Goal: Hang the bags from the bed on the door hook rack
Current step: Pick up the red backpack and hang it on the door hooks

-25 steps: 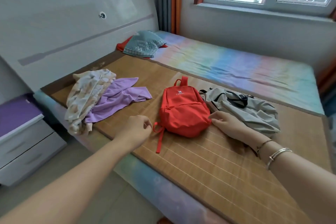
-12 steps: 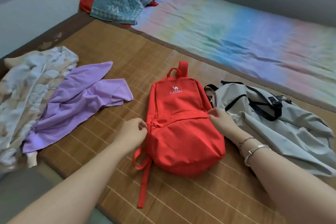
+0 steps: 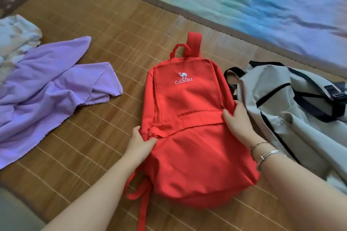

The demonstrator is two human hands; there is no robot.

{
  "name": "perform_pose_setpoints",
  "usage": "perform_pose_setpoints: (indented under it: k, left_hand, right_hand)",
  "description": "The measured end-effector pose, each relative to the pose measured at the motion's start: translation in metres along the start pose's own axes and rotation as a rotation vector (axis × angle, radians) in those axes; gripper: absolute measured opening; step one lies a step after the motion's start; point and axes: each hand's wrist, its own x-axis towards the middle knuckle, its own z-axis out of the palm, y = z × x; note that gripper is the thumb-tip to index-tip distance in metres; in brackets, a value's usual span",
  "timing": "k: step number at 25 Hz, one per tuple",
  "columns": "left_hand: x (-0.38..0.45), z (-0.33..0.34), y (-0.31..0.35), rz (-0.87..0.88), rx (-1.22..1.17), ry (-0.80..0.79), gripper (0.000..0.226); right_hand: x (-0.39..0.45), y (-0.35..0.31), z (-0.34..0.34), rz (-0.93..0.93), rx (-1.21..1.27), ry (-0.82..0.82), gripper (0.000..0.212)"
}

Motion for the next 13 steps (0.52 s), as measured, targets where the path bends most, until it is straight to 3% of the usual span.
perform_pose_setpoints:
  k: [5, 10, 11, 13]
  left_hand:
    - [0.006, -0.007, 0.01, -0.103, -0.241, 0.047, 0.094]
    - [-0.013, -0.023, 0.005, -0.017, -0.195, 0.158, 0.038]
    - [-0.016, -0.027, 0.004, -0.01, -0.187, 0.167, 0.034]
    - [-0.025, -0.039, 0.008, -0.031, -0.159, 0.151, 0.048]
  right_hand:
    - [0.006, -0.007, -0.002, 0.03, -0.045, 0.071, 0.057]
    - [-0.018, -0.021, -0.023, -0.03, -0.138, -0.015, 0.035]
    - [-0.025, -0.023, -0.029, -0.067, -0.13, -0.009, 0.031]
    - [-0.041, -0.029, -0.043, -0.156, -0.09, 0.059, 0.032]
